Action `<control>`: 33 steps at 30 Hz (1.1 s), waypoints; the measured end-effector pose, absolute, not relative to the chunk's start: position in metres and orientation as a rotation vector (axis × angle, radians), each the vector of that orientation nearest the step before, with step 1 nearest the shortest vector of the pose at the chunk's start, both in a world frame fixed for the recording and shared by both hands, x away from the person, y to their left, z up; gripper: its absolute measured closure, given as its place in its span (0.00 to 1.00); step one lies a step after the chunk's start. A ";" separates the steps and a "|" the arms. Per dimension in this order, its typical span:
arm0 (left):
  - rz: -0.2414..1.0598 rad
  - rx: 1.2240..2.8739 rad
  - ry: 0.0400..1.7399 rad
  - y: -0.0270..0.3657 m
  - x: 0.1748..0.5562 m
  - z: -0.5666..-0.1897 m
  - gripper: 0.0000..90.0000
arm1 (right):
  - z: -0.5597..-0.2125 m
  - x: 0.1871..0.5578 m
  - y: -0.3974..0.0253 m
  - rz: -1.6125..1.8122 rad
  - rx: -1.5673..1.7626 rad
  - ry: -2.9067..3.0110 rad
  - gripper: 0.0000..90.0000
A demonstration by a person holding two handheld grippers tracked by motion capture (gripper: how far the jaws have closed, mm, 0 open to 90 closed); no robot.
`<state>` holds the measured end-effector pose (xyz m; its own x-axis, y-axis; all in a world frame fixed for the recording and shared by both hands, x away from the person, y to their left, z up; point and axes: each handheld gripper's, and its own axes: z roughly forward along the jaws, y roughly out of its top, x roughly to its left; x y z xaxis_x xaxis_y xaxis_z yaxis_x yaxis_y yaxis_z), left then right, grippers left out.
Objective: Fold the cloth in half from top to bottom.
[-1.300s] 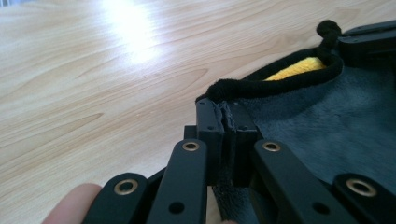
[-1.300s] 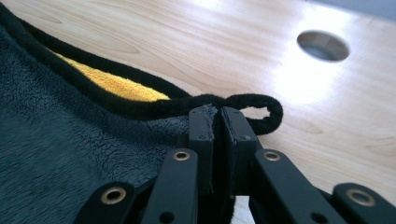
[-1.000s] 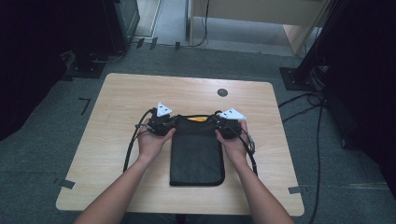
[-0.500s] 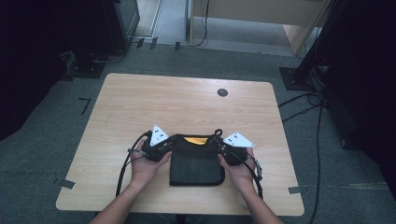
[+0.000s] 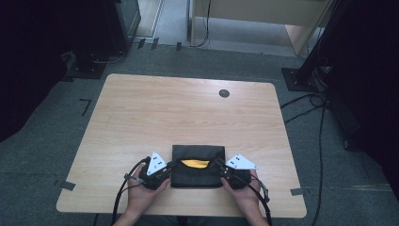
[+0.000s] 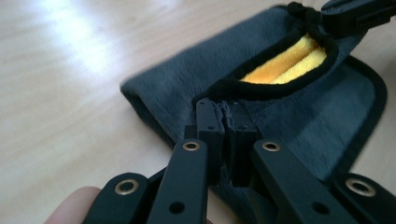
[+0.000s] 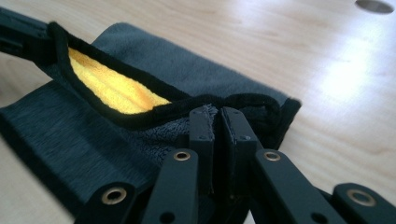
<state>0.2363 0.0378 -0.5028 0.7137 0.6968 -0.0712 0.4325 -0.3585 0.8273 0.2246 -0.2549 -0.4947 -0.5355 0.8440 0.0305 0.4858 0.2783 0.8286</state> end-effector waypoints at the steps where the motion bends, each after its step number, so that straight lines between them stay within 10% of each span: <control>1: 0.358 2.011 0.862 0.039 0.234 -0.504 0.96 | -0.495 0.223 -0.255 1.164 1.201 2.143 0.93; 8: 0.316 2.004 0.837 0.040 0.222 -0.507 0.96 | -0.496 0.207 -0.264 1.203 1.237 2.153 0.91; 18: 0.238 1.986 0.835 0.048 0.224 -0.510 0.74 | -0.501 0.206 -0.283 1.233 1.345 2.244 0.64; 33: 0.227 1.969 0.818 0.050 0.225 -0.510 0.72 | -0.498 0.212 -0.280 1.336 1.224 2.305 0.51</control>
